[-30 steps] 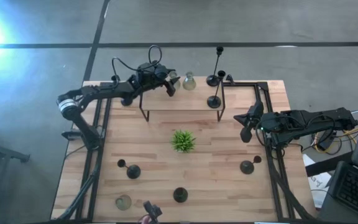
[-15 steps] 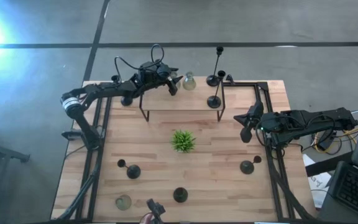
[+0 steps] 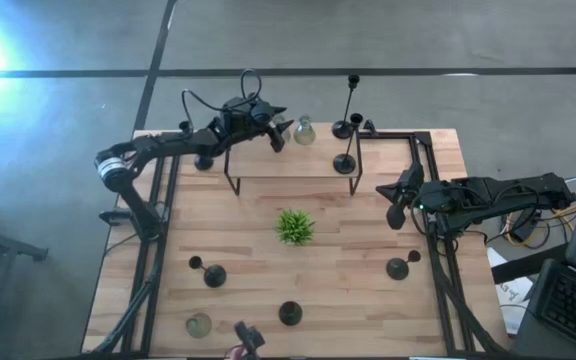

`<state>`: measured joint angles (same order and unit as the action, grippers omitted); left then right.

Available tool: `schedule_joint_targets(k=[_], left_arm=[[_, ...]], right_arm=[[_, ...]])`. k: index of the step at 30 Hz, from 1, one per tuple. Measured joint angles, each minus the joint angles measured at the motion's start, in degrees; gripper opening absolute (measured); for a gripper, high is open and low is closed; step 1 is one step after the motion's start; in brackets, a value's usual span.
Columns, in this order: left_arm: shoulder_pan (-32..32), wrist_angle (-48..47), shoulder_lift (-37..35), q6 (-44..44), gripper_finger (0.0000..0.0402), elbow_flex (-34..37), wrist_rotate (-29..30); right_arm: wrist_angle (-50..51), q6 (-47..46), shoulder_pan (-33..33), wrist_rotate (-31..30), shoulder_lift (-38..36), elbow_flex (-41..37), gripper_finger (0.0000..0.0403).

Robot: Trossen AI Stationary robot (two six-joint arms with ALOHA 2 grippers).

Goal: Pick & Place candle stick holders
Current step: Put the top transparent glass candle holder on the shelf, then put the black candlestick holder on the shelf

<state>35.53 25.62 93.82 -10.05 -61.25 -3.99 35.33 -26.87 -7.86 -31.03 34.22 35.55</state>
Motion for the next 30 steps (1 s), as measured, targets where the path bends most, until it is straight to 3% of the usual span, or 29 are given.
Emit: schedule_joint_targets(k=[12,20,24,30], left_arm=[[-0.39,-2.46,-6.30,-0.05,0.0218,-1.05,-2.78],[-4.71,-24.79,-22.48,-3.54,0.0218,-0.91,-4.81],[-10.35,-37.42,-31.10,-4.18,0.0212,-0.19,-4.84],[-21.33,-51.03,-42.54,-1.07,0.0199,0.54,0.71]], right_arm=[[0.15,-0.18,0.00,0.02,-0.02,0.00,0.0008],[0.22,-0.15,0.00,0.04,0.00,0.00,0.0008],[0.31,0.02,0.00,0.07,0.00,-0.11,0.0008],[0.22,0.19,0.00,0.18,0.00,-0.11,0.0008]])
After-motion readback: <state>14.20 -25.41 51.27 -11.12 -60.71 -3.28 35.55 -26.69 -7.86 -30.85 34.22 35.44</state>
